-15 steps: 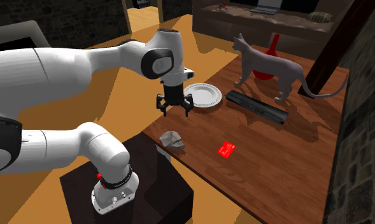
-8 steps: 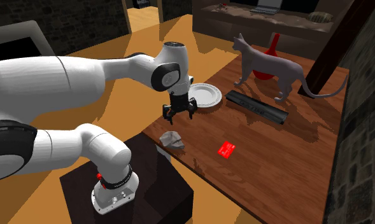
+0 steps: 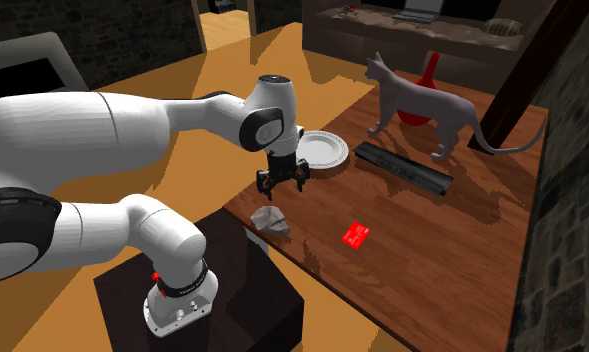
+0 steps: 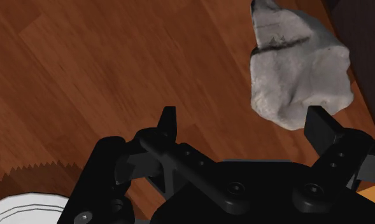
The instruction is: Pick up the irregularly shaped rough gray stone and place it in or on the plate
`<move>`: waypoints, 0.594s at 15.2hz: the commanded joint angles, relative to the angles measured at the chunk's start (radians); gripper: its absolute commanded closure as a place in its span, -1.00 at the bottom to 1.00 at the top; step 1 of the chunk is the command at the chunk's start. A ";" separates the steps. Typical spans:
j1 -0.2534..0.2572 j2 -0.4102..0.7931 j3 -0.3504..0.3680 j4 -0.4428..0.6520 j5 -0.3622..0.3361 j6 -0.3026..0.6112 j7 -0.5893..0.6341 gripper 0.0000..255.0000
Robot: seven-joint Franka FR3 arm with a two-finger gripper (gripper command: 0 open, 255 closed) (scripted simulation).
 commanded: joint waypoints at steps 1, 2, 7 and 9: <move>0.000 0.000 0.000 0.000 0.000 0.000 0.000 -1.00; 0.000 0.000 0.000 0.000 0.000 0.000 0.000 -1.00; 0.000 0.000 0.000 0.000 0.000 0.000 0.000 1.00; 0.000 0.000 0.000 0.000 0.000 0.000 0.000 1.00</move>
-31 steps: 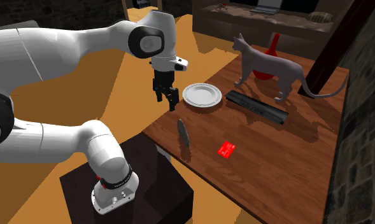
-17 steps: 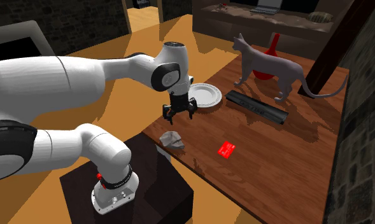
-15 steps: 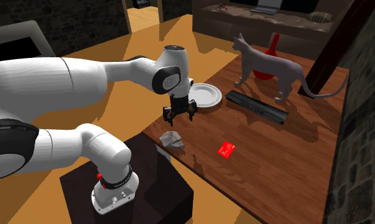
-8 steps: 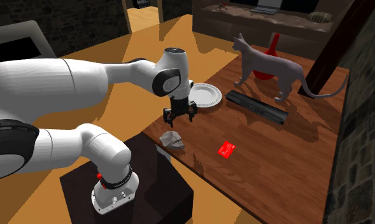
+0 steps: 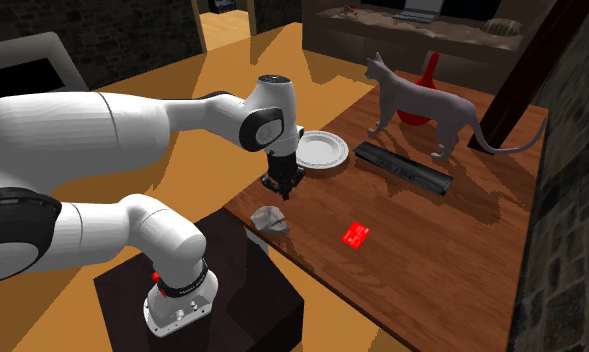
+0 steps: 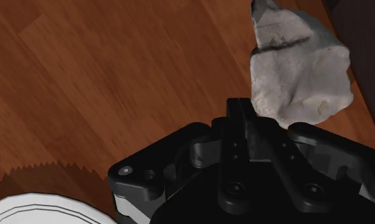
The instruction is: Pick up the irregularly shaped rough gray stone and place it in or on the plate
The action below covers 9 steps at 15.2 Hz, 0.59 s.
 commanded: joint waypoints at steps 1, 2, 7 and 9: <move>0.000 0.000 0.000 0.000 0.000 0.000 0.000 1.00; 0.000 0.000 0.000 0.000 0.000 0.000 0.000 1.00; -0.043 -0.153 -0.083 -0.115 -0.053 0.016 -0.157 -1.00; -0.084 -0.245 -0.153 -0.177 -0.095 0.016 -0.274 -1.00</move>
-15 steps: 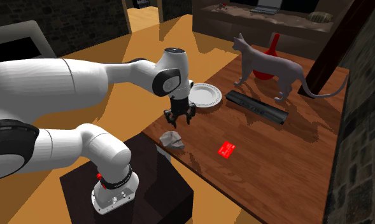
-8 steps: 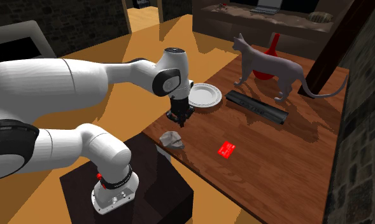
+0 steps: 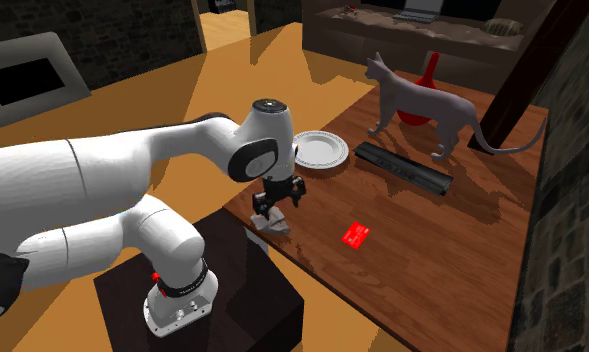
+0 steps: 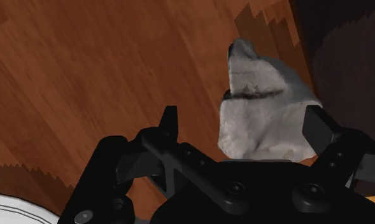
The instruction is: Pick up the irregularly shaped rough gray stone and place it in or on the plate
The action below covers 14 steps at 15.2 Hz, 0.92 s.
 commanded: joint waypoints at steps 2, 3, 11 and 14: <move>-0.067 -0.134 -0.103 -0.084 -0.065 -0.011 -0.179 -1.00; -0.068 -0.126 -0.111 -0.094 -0.072 0.005 -0.178 -1.00; -0.077 -0.063 -0.166 -0.152 -0.125 0.123 -0.171 -1.00; -0.077 -0.063 -0.166 -0.152 -0.125 0.123 -0.171 -1.00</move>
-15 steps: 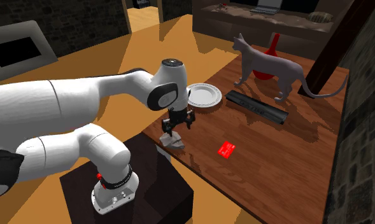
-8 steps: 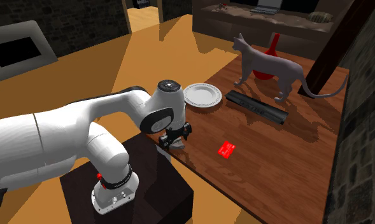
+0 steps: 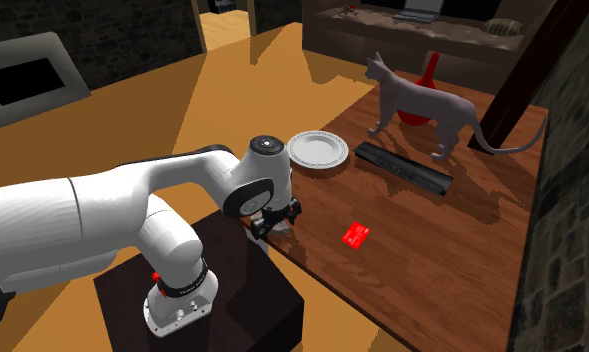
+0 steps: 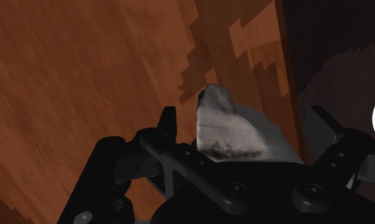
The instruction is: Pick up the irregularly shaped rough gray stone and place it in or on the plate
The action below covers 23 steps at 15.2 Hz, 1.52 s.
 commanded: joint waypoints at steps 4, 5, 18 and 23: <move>0.000 0.001 -0.001 0.000 0.000 0.001 0.000 1.00; 0.000 0.001 -0.001 0.000 0.000 0.001 0.000 1.00; 0.012 -0.044 0.043 0.045 0.042 -0.086 -0.001 1.00; 0.025 -0.073 0.082 0.097 0.081 -0.164 -0.001 1.00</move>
